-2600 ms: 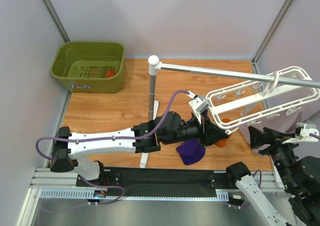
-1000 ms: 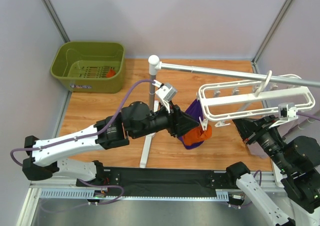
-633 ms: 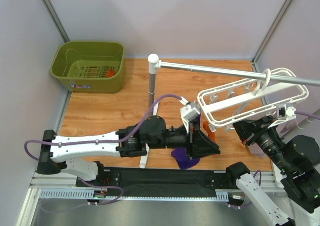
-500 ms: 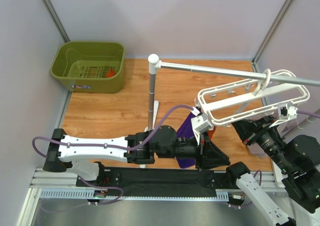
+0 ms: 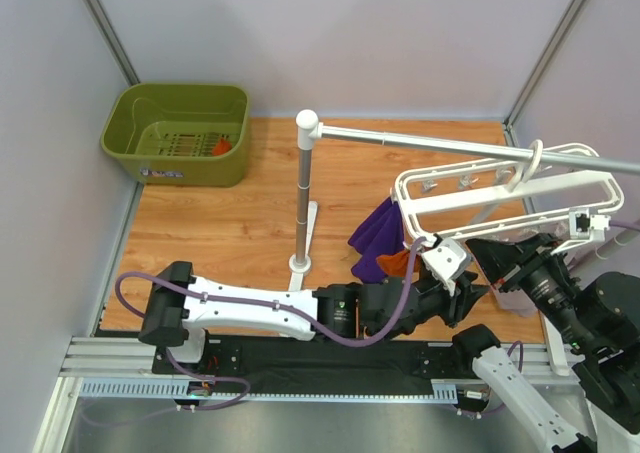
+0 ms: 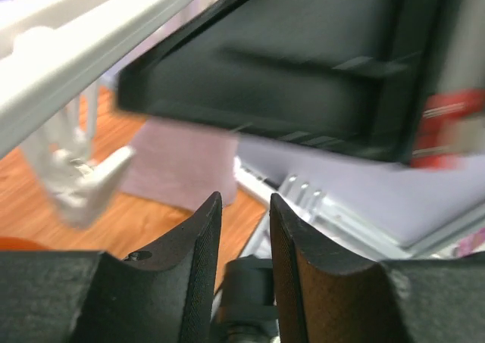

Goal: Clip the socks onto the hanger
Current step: Open the clamp at the hanger.

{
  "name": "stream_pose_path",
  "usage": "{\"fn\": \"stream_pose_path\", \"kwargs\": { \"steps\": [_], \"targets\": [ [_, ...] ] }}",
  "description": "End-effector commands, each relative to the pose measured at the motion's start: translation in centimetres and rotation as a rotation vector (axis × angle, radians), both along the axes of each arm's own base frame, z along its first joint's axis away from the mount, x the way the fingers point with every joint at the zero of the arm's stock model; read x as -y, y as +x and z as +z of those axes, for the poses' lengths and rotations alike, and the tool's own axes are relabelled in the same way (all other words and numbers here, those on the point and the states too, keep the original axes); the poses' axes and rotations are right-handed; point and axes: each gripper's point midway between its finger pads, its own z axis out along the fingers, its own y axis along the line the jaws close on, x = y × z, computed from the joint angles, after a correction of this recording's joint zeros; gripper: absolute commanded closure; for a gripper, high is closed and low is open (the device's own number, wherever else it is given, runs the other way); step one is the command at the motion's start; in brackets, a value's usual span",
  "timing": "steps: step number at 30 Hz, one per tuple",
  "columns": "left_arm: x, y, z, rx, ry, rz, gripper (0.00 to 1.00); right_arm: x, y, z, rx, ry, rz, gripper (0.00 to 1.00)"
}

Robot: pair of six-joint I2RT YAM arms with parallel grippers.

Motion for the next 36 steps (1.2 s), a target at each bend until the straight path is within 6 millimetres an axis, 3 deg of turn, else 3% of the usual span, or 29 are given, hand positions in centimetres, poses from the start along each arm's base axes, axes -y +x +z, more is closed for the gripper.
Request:
{"fn": "stream_pose_path", "kwargs": {
  "steps": [1, 2, 6, 11, 14, 16, 21, 27, 36],
  "targets": [
    [-0.7, 3.6, 1.6, 0.013, -0.04, 0.061, 0.62, 1.6, -0.4, 0.8, -0.004, -0.042, -0.065, 0.95],
    [-0.9, 4.2, 1.1, -0.008, -0.029, 0.063, 0.62, 2.5, -0.5, 1.5, 0.01, -0.057, -0.106, 0.94],
    [-1.2, 6.1, 0.6, -0.025, -0.025, 0.06, 0.59, 4.4, -1.2, 1.2, 0.01, -0.114, -0.173, 0.91],
    [-1.8, 8.2, 0.9, -0.015, -0.036, 0.1, 0.58, 5.3, -2.0, 0.9, -0.005, -0.157, -0.193, 0.89],
    [-2.3, 8.8, 1.2, -0.012, -0.044, 0.107, 0.58, 6.5, -2.6, 1.3, 0.014, -0.203, -0.224, 0.82],
    [-2.7, 8.6, 1.2, -0.007, -0.044, 0.096, 0.58, 6.9, -2.6, 1.1, 0.033, -0.251, -0.23, 0.72],
    [-3.6, 8.3, 1.9, 0.014, -0.045, 0.086, 0.57, 5.1, -2.1, 1.0, 0.09, -0.265, -0.139, 0.54],
    [-3.9, 8.0, 2.8, 0.066, -0.067, 0.043, 0.45, 3.3, -0.3, 0.3, 0.119, -0.29, -0.072, 0.42],
    [-3.1, 8.3, 2.4, 0.182, -0.033, 0.014, 0.33, 3.0, 0.9, 1.3, 0.166, -0.299, -0.079, 0.4]
  ]
}}
